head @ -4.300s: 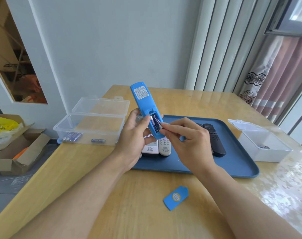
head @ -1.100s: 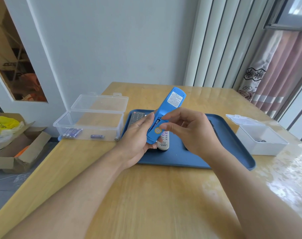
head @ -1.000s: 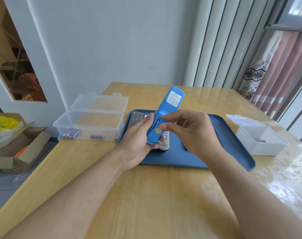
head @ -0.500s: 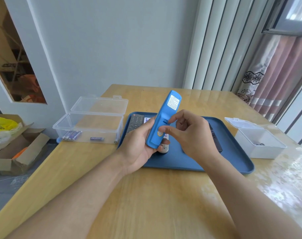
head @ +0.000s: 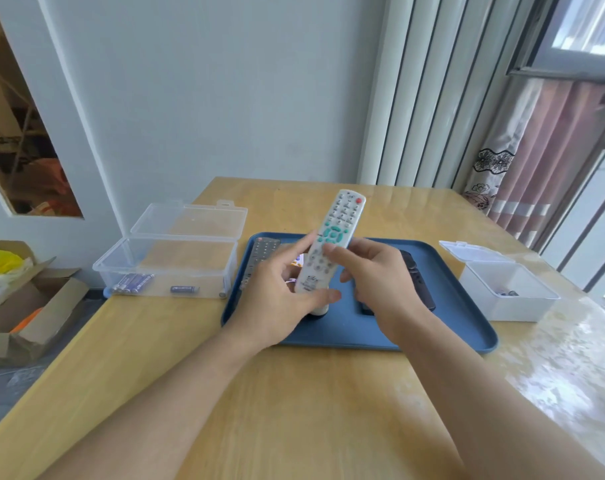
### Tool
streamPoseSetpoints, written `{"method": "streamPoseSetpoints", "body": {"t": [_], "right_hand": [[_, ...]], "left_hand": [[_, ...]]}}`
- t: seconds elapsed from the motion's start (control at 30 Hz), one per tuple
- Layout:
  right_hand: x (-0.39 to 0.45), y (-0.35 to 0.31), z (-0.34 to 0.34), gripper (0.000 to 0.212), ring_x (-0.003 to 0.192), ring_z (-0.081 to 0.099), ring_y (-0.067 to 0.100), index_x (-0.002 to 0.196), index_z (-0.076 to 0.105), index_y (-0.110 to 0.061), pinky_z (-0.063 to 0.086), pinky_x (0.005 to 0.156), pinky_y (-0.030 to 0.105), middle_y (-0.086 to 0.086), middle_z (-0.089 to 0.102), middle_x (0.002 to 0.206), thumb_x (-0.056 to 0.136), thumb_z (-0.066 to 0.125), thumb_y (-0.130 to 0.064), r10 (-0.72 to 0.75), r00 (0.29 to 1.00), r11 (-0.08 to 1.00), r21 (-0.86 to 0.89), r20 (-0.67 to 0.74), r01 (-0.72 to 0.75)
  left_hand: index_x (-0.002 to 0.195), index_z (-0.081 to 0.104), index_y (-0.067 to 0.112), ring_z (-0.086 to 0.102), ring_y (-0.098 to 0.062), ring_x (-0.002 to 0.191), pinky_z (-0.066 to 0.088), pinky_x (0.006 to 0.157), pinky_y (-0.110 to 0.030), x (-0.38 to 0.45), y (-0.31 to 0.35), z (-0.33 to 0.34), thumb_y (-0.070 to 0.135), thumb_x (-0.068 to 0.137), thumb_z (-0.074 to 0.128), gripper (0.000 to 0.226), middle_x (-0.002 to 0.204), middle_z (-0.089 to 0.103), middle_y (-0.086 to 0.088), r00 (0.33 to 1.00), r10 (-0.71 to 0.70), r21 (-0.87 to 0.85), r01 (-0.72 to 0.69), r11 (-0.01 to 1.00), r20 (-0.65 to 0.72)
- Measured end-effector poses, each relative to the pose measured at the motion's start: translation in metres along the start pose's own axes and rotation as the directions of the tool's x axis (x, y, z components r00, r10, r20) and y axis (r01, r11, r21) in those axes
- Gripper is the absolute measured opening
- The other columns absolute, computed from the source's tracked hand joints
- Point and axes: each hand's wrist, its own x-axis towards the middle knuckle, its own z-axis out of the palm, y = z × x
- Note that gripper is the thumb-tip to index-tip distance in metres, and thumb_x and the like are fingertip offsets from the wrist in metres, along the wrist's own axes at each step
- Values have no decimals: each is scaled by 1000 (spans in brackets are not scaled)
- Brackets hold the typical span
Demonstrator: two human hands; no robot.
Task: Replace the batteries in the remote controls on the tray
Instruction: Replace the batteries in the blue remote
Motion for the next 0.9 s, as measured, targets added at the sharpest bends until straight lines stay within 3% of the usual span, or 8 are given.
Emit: {"method": "streamPoseSetpoints", "body": {"t": [0.07, 0.13, 0.2, 0.3, 0.43, 0.6, 0.77, 0.9], "right_hand": [[5, 0, -8, 16, 64, 66, -4, 106, 74, -26, 42, 48, 13, -15, 76, 82, 99, 61, -31, -35, 997, 998, -46, -63, 32], [13, 5, -18, 22, 77, 70, 5, 110, 69, -31, 53, 56, 28, -14, 75, 86, 99, 53, -41, -99, 984, 933, -356, -148, 41], [18, 13, -21, 28, 83, 68, 14, 119, 62, -35, 57, 63, 39, -12, 69, 82, 97, 46, -44, -140, 975, 781, -625, -172, 2], [17, 26, -10, 36, 90, 65, 21, 126, 61, -35, 58, 65, 40, -8, 70, 89, 95, 45, -44, -166, 981, 646, -763, -100, 31], [22, 38, 5, 46, 117, 55, 21, 145, 46, -37, 47, 73, 34, 0, 68, 117, 100, 41, -41, -113, 992, 489, -872, -62, 1], [24, 42, 6, 39, 114, 54, 25, 136, 52, -24, 36, 72, 35, 5, 69, 110, 100, 40, -32, -88, 992, 421, -906, -87, -42], [28, 44, 10, 34, 113, 51, 26, 121, 61, -20, 38, 89, 39, 3, 64, 116, 98, 40, -33, -104, 991, 359, -932, -88, -45], [33, 44, 13, 27, 110, 46, 28, 102, 59, -17, 34, 91, 39, 5, 57, 115, 99, 38, -33, -121, 988, 301, -952, -95, -55]], "left_hand": [[151, 40, 35, 68, -3, 109, 54, 92, -20, -1, 0, -1, 14, 83, 83, 84, 127, 66, 16, 999, 40, 76, -42, 996, 33], [153, 40, 33, 58, 4, 122, 45, 104, -18, -2, -3, -5, 24, 89, 76, 73, 132, 61, 20, 994, 112, 294, -110, 949, 12], [150, 46, 32, 43, 4, 137, 32, 116, -19, -2, -5, -9, 34, 94, 70, 61, 144, 54, 18, 984, 169, 572, -168, 803, 51], [151, 45, 30, 25, -3, 150, 10, 120, -18, 0, -12, -12, 43, 100, 59, 55, 156, 42, 16, 977, 119, 758, -211, 617, 176], [156, 35, 33, 17, -2, 153, 3, 128, -33, 8, -21, -13, 54, 102, 45, 59, 161, 34, 18, 963, 37, 839, -249, 484, 265], [153, 42, 32, 16, 1, 152, 2, 128, -36, 9, -22, -12, 56, 101, 44, 57, 160, 36, 20, 971, -17, 834, -197, 515, 240], [151, 46, 30, 16, 1, 152, 1, 127, -35, 9, -22, -13, 54, 101, 48, 55, 158, 39, 20, 976, -32, 814, -160, 558, 214], [150, 47, 31, 16, 2, 152, 1, 127, -34, 9, -24, -13, 55, 100, 49, 55, 158, 40, 19, 977, -39, 803, -149, 577, 209]]}}
